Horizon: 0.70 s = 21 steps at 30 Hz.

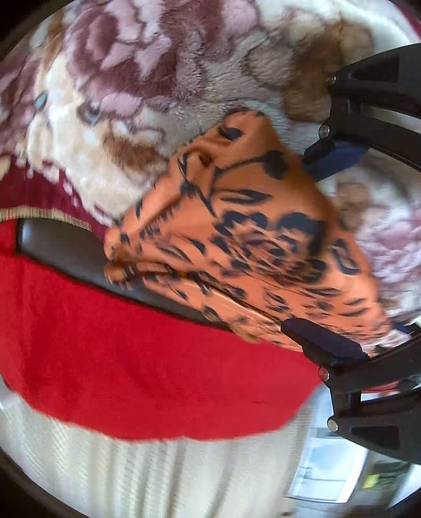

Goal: Fold small clothes

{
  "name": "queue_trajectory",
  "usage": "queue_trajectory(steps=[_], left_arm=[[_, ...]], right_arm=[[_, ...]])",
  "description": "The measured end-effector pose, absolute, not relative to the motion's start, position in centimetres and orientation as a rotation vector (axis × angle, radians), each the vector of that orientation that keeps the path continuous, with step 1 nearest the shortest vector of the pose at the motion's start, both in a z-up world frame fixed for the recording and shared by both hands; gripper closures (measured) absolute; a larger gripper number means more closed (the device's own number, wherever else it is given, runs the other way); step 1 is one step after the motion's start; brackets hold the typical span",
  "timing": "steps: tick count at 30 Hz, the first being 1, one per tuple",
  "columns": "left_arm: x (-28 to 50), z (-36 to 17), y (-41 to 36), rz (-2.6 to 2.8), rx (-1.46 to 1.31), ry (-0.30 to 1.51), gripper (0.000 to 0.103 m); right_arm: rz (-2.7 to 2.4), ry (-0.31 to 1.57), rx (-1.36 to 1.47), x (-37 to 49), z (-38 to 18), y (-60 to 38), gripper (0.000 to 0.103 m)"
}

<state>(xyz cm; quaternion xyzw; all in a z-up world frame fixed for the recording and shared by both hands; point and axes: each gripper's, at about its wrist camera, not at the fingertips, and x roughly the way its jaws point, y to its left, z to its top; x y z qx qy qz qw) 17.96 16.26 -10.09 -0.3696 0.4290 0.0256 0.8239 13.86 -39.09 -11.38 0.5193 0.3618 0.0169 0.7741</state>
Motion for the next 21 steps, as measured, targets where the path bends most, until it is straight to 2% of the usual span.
queue_trajectory(steps=[1,2,3,5,9,13,17,19,20,21], left_arm=[[18.4,-10.2,16.4,0.068,-0.795,0.918,0.031],[19.0,-10.2,16.5,0.08,-0.788,0.934,0.077],[19.7,-10.1,16.6,0.067,-0.782,0.971,0.082],[19.9,-8.7,16.8,0.06,-0.784,0.96,0.084],[16.5,-1.8,16.5,-0.015,-0.696,0.81,0.085],[10.8,1.2,16.1,-0.075,-0.638,0.753,0.084],[7.1,-3.7,15.7,-0.057,-0.608,0.843,0.079],[6.9,-8.8,16.7,-0.005,-0.615,0.959,0.078],[6.9,-11.2,17.8,-0.007,-0.678,1.007,0.07],[6.7,-11.8,18.7,-0.033,-0.729,0.988,0.069]], right_arm=[[0.018,0.773,1.103,14.4,-11.2,-39.0,0.03],[0.003,0.767,1.085,14.9,-11.1,-38.9,0.047],[-0.001,0.781,1.075,15.5,-11.2,-38.8,0.088],[-0.001,0.809,1.047,16.5,-11.1,-38.7,0.088],[0.061,0.741,0.887,15.2,-5.1,-37.6,0.093],[0.096,0.68,0.807,11.5,-0.2,-37.2,0.094],[0.094,0.696,0.791,5.2,-1.1,-37.3,0.094],[0.096,0.78,0.816,2.7,-4.4,-37.6,0.089],[0.066,0.856,0.82,1.6,-7.8,-37.7,0.089],[0.04,0.899,0.831,0.8,-10.1,-38.2,0.085]])
